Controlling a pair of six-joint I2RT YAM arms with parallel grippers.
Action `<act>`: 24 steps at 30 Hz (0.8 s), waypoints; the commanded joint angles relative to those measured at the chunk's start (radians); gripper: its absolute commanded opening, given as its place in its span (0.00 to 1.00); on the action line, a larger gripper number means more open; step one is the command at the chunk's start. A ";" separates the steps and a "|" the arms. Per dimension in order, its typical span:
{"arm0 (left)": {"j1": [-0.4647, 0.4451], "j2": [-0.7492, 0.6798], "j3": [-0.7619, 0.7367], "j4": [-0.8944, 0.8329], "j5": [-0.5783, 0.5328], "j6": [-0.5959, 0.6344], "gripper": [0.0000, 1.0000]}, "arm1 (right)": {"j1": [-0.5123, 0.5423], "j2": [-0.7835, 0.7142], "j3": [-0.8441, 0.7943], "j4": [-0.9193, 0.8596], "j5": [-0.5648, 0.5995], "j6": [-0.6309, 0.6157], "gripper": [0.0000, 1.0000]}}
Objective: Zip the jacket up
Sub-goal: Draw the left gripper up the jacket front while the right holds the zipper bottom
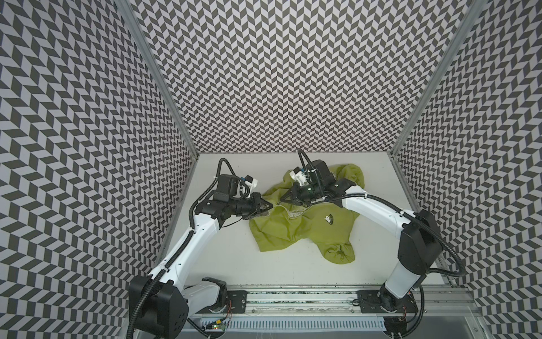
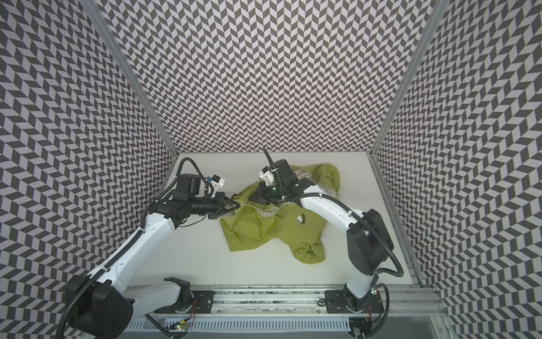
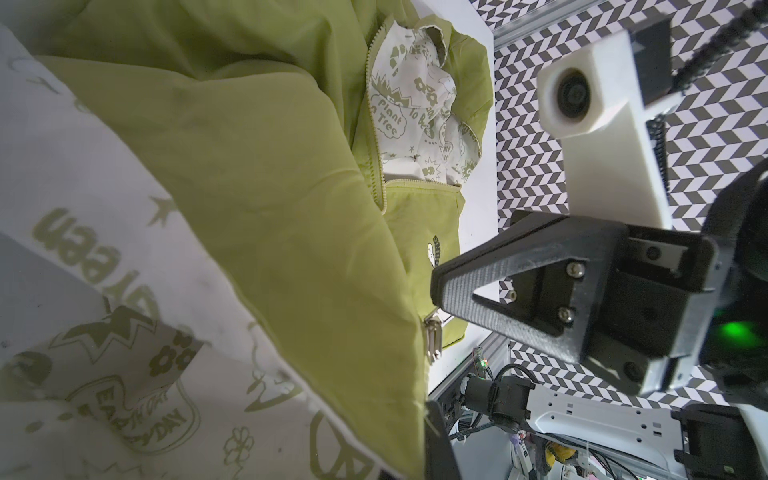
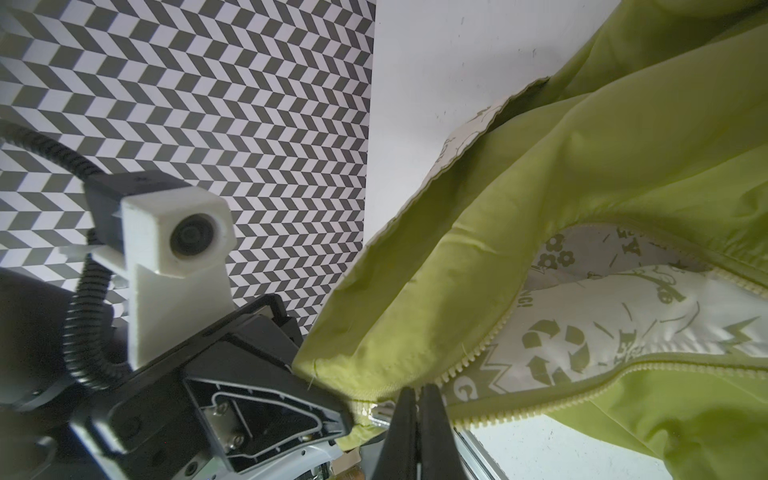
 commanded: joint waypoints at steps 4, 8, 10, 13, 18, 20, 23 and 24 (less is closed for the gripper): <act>0.022 -0.040 0.043 -0.064 -0.078 0.048 0.00 | -0.017 -0.022 0.037 -0.124 0.115 -0.061 0.00; 0.022 -0.049 0.048 -0.074 -0.108 0.048 0.00 | -0.018 -0.021 0.051 -0.149 0.130 -0.080 0.00; 0.022 -0.056 0.046 -0.074 -0.121 0.045 0.00 | -0.018 -0.021 0.056 -0.158 0.134 -0.089 0.00; 0.022 -0.065 0.040 -0.076 -0.131 0.043 0.00 | -0.017 -0.020 0.066 -0.165 0.136 -0.096 0.00; 0.022 -0.079 0.035 -0.082 -0.152 0.040 0.00 | -0.017 -0.027 0.075 -0.170 0.145 -0.123 0.00; 0.021 -0.084 0.036 -0.087 -0.166 0.042 0.00 | -0.017 -0.032 0.073 -0.167 0.154 -0.128 0.00; 0.022 -0.092 0.036 -0.091 -0.184 0.041 0.00 | -0.016 -0.033 0.078 -0.182 0.165 -0.135 0.00; 0.021 -0.093 0.036 -0.090 -0.190 0.040 0.00 | -0.015 -0.029 0.082 -0.192 0.168 -0.140 0.00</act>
